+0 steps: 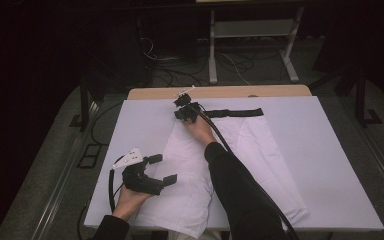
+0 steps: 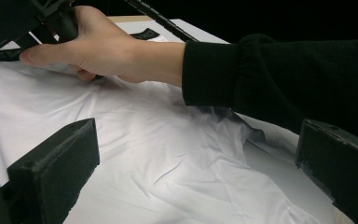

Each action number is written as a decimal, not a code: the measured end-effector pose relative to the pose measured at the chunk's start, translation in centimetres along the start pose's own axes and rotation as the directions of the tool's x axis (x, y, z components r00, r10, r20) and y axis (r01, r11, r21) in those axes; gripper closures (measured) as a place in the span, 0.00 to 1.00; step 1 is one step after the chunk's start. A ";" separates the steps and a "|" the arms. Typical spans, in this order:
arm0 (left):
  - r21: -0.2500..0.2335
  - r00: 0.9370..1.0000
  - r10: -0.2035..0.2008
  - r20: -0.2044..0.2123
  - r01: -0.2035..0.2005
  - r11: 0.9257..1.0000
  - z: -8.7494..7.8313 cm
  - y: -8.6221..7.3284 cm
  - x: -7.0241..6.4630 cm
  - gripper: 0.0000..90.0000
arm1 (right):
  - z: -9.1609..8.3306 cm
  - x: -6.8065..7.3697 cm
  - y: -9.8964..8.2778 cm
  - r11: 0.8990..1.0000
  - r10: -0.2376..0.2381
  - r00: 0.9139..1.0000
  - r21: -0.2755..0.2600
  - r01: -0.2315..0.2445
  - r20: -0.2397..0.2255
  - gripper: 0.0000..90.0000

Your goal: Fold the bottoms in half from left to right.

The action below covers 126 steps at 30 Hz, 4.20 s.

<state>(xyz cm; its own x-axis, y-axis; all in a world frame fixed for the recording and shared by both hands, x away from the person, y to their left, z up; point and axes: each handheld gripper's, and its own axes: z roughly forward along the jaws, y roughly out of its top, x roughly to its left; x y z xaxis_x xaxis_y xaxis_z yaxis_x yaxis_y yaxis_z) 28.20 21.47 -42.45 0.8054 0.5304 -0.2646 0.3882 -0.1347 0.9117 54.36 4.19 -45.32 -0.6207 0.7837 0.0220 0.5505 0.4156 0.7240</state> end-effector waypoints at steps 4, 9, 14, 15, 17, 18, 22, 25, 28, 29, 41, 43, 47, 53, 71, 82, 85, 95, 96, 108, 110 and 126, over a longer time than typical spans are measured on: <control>0.007 1.000 -0.002 -0.007 0.002 1.000 0.0 0.0 0.0 0.00 | -0.2 0.1 0.1 1.000 0.004 1.000 0.010 -0.004 0.007 0.90; 0.012 1.000 -0.013 -0.020 0.013 1.000 -0.1 -0.1 0.1 0.00 | -0.7 0.2 0.2 1.000 0.005 1.000 0.020 -0.005 0.016 0.95; 0.041 0.998 -0.036 -0.047 0.038 0.998 -0.6 -0.3 0.3 0.00 | -1.5 0.3 0.4 1.000 0.006 1.000 0.020 -0.006 -0.001 0.95; 0.049 0.998 -0.036 -0.052 0.038 0.998 -0.7 -0.3 0.3 0.00 | -1.7 0.2 0.4 1.000 0.008 1.000 0.018 -0.008 -0.011 0.95; 0.058 0.997 -0.053 -0.064 0.056 0.997 -1.0 -0.3 0.4 0.00 | -2.0 0.1 0.4 1.000 0.015 1.000 0.005 -0.015 -0.023 0.95; 0.063 0.996 -0.057 -0.068 0.061 0.996 -1.2 -0.3 0.5 0.00 | -2.3 0.0 0.3 1.000 0.019 0.999 -0.002 -0.019 -0.031 0.95; 0.078 0.993 -0.080 -0.082 0.086 0.993 -1.6 -0.1 0.6 0.00 | -2.9 -0.3 0.0 0.999 0.023 0.998 -0.030 -0.024 -0.051 0.95; 0.112 0.992 -0.089 -0.087 0.098 0.989 -1.9 0.0 0.7 0.00 | -3.3 -0.5 -0.3 0.998 0.035 0.998 -0.050 -0.038 -0.060 0.95; 0.144 0.990 -0.105 -0.091 0.117 0.983 -2.2 -0.3 0.8 0.00 | -3.6 -0.7 -0.4 0.997 0.037 0.998 -0.070 -0.041 -0.059 0.95; 0.149 0.989 -0.113 -0.093 0.126 0.981 -2.3 -0.4 0.9 0.00 | -3.7 -0.7 -0.5 0.996 0.039 0.997 -0.074 -0.043 -0.061 0.95; 0.184 0.980 -0.166 -0.113 0.185 0.965 -4.4 -1.2 1.1 0.00 | -4.3 -0.7 -0.6 0.995 0.042 0.998 -0.092 -0.047 -0.054 0.95; 0.191 0.978 -0.169 -0.121 0.190 0.963 -4.7 -1.3 1.2 0.00 | -4.3 -0.6 -0.6 0.995 0.043 0.997 -0.091 -0.048 -0.056 0.95; 0.207 0.975 -0.181 -0.126 0.205 0.957 -5.2 -1.6 1.2 0.00 | -4.2 -0.5 -0.6 0.994 0.042 0.998 -0.094 -0.047 -0.055 0.95; 0.233 0.973 -0.192 -0.125 0.217 0.948 -5.7 -2.0 1.2 0.00 | -4.2 -0.7 -0.8 0.993 0.050 0.997 -0.104 -0.056 -0.057 0.95; 0.353 0.972 -0.215 -0.094 0.235 0.906 -6.5 -2.9 0.3 0.00 | -4.6 -0.9 -0.8 0.992 0.054 0.997 -0.115 -0.060 -0.055 0.95; 0.425 0.971 -0.224 -0.078 0.236 0.874 -6.8 -3.5 -0.3 0.06 | -4.5 -0.9 -0.9 0.991 0.058 0.997 -0.118 -0.065 -0.057 0.95; 0.437 0.969 -0.233 -0.080 0.244 0.865 -7.0 -3.8 -0.3 0.09 | -4.5 -0.9 -0.9 0.991 0.059 0.997 -0.118 -0.065 -0.058 0.95; 0.450 0.963 -0.257 -0.082 0.266 0.853 -7.8 -4.3 -0.4 0.20 | -4.6 -1.0 -1.0 0.990 0.063 0.996 -0.124 -0.071 -0.061 0.95; 0.452 0.963 -0.257 -0.083 0.266 0.851 -7.9 -4.3 -0.4 0.21 | -4.6 -1.0 -1.0 0.990 0.065 0.996 -0.125 -0.073 -0.062 0.95; 0.481 0.955 -0.286 -0.077 0.287 0.828 -7.8 -5.1 -0.4 0.47 | -4.6 -1.1 -0.9 0.989 0.067 0.996 -0.127 -0.075 -0.066 0.95; 0.486 0.955 -0.288 -0.073 0.286 0.826 -7.8 -5.2 -0.3 0.55 | -4.6 -1.1 -1.0 0.989 0.067 0.995 -0.130 -0.076 -0.069 0.95; 0.523 0.967 -0.254 -0.021 0.227 0.821 -7.1 -5.2 -0.3 0.96 | -4.9 -1.4 -1.1 0.987 0.071 0.994 -0.139 -0.083 -0.089 0.95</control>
<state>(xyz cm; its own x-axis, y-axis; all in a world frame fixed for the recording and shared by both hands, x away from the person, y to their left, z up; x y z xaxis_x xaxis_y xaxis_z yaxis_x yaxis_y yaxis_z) 22.82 27.94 -44.88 0.6708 0.5645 -0.4811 0.7362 -0.4282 0.5241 51.85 0.40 -42.72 -0.6272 0.7672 0.1344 0.5171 0.2811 0.8085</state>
